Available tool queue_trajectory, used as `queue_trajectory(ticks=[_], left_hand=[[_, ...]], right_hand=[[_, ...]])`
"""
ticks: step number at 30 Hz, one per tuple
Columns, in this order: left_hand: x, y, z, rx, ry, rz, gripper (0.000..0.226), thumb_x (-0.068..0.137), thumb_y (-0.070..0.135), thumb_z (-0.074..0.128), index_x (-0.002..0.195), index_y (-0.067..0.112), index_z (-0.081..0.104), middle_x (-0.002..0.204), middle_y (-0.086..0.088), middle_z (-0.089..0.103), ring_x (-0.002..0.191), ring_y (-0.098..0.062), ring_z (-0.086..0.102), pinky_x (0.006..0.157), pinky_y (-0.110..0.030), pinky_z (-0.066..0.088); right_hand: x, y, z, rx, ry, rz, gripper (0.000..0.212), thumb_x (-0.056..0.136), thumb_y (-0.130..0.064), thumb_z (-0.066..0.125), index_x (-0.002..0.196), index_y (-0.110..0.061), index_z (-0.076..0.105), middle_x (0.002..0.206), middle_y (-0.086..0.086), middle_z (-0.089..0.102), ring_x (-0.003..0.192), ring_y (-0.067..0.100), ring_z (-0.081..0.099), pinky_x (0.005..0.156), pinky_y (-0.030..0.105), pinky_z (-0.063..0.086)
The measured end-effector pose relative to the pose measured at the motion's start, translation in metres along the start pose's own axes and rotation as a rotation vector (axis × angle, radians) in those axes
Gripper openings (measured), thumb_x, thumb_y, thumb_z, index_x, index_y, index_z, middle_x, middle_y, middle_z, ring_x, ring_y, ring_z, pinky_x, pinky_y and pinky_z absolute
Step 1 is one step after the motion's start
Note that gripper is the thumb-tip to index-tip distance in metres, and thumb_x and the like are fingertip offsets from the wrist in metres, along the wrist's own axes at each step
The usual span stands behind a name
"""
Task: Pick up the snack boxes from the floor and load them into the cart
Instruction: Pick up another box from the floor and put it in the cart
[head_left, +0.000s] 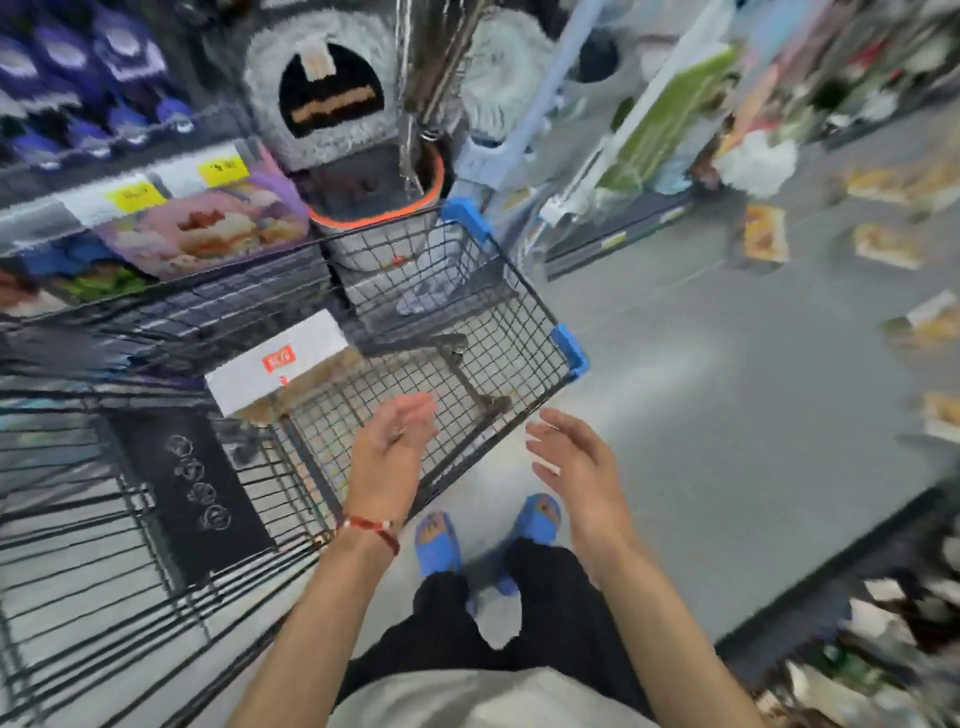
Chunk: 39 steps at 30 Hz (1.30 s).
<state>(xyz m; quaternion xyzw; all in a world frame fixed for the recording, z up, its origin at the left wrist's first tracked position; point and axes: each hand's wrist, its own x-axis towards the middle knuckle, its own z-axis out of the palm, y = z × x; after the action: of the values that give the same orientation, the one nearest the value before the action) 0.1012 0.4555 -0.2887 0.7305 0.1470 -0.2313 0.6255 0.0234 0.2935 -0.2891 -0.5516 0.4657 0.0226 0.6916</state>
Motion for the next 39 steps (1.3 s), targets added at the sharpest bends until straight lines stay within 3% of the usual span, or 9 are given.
queue_trajectory(ticks=[3, 7, 11, 17, 22, 26, 39], left_hand=[[-0.014, 0.014, 0.048, 0.041, -0.091, 0.028, 0.019, 0.097, 0.012, 0.06, 0.102, 0.028, 0.07, 0.114, 0.003, 0.072, 0.106, -0.012, 0.067, 0.101, -0.037, 0.05], [-0.03, 0.024, 0.131, 0.071, -0.205, 0.04, 0.022, 0.097, 0.007, 0.058, 0.103, 0.024, 0.07, 0.114, -0.001, 0.072, 0.093, -0.006, 0.065, 0.082, -0.018, 0.048], [-0.047, 0.029, 0.23, 0.122, -0.345, 0.032, 0.022, 0.096, 0.0, 0.057, 0.106, 0.016, 0.07, 0.111, -0.008, 0.072, 0.092, -0.012, 0.064, 0.083, -0.023, 0.049], [-0.07, 0.045, 0.368, 0.206, -0.488, 0.062, 0.025, 0.096, 0.004, 0.056, 0.106, 0.023, 0.068, 0.105, 0.006, 0.072, 0.091, -0.006, 0.066, 0.078, -0.018, 0.048], [-0.07, 0.067, 0.454, 0.266, -0.545, 0.083, 0.025, 0.097, 0.006, 0.055, 0.117, 0.013, 0.067, 0.11, 0.003, 0.072, 0.094, -0.009, 0.066, 0.088, -0.027, 0.05], [-0.043, 0.084, 0.517, 0.297, -0.58, 0.084, 0.025, 0.096, 0.005, 0.055, 0.112, 0.019, 0.068, 0.11, 0.003, 0.072, 0.096, -0.012, 0.066, 0.088, -0.028, 0.049], [0.091, 0.188, 0.758, 0.379, -0.664, 0.037, 0.026, 0.095, 0.003, 0.053, 0.116, 0.012, 0.067, 0.112, -0.003, 0.071, 0.097, -0.016, 0.065, 0.088, -0.029, 0.048]], right_hand=[[-0.006, -0.007, -0.048, 0.082, 0.071, 0.001, 0.021, 0.098, -0.009, 0.062, 0.112, -0.021, 0.071, 0.121, 0.01, 0.074, 0.114, 0.022, 0.07, 0.09, 0.028, 0.055], [-0.004, -0.02, -0.121, 0.195, 0.171, 0.0, 0.019, 0.099, -0.008, 0.061, 0.11, -0.021, 0.07, 0.121, 0.013, 0.073, 0.111, 0.023, 0.07, 0.094, 0.03, 0.054], [0.006, -0.03, -0.203, 0.268, 0.248, -0.02, 0.023, 0.101, -0.01, 0.06, 0.121, -0.017, 0.069, 0.116, 0.007, 0.076, 0.112, 0.023, 0.071, 0.095, 0.031, 0.054], [0.029, -0.053, -0.315, 0.333, 0.323, -0.043, 0.024, 0.1, -0.013, 0.059, 0.122, -0.017, 0.068, 0.119, 0.007, 0.074, 0.112, 0.021, 0.07, 0.102, 0.038, 0.053], [0.066, -0.077, -0.386, 0.396, 0.368, -0.055, 0.023, 0.1, -0.014, 0.06, 0.12, -0.019, 0.069, 0.116, 0.004, 0.076, 0.109, 0.018, 0.071, 0.099, 0.033, 0.053], [0.115, -0.109, -0.431, 0.427, 0.402, -0.068, 0.021, 0.1, -0.013, 0.06, 0.117, -0.02, 0.07, 0.113, 0.003, 0.077, 0.103, 0.017, 0.072, 0.096, 0.033, 0.054], [0.289, -0.262, -0.552, 0.524, 0.525, -0.02, 0.019, 0.1, -0.018, 0.063, 0.116, -0.023, 0.072, 0.113, 0.0, 0.078, 0.105, 0.016, 0.072, 0.097, 0.033, 0.055]])
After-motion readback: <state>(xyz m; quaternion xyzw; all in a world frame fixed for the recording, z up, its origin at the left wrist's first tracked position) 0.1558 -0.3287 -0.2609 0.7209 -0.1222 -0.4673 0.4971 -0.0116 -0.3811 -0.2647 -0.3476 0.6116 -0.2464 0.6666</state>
